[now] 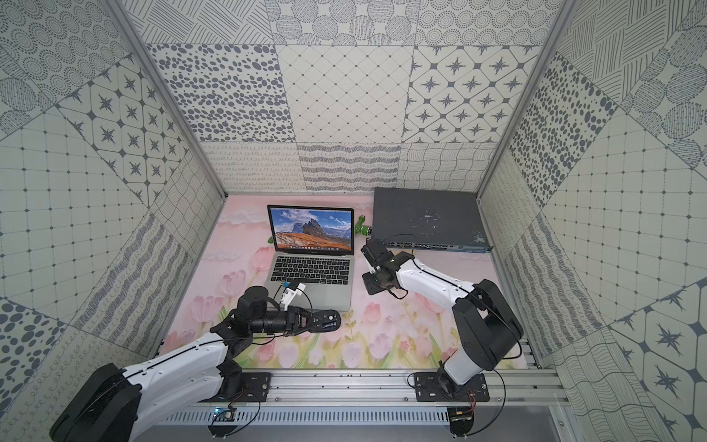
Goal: Remove the wireless mouse receiver from the laptop
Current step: Pick up the lid from the center of the board.
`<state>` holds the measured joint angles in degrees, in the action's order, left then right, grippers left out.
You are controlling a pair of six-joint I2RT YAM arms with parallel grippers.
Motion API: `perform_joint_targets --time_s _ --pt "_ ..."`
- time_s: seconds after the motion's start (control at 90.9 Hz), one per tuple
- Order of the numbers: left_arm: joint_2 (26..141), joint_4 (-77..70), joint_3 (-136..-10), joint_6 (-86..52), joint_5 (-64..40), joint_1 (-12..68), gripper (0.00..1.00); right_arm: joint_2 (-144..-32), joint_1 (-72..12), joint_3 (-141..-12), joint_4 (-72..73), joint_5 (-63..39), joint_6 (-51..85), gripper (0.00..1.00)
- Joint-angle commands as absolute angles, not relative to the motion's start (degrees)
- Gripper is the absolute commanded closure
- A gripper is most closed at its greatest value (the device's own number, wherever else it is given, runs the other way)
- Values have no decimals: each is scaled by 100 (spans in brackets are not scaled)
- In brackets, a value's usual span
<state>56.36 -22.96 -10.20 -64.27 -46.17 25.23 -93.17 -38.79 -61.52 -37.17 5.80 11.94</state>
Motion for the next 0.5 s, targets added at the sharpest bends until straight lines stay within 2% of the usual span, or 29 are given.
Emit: perform_joint_targets --time_s 0.0,0.484 --pt "5666 -2826 -994 -6182 -4622 2531 81 -9807 -3885 -6571 -4361 1566 785 57" --pt "5668 -2796 -985 -6188 -4634 2540 81 -10646 -3773 -6843 -4511 1314 474 59"
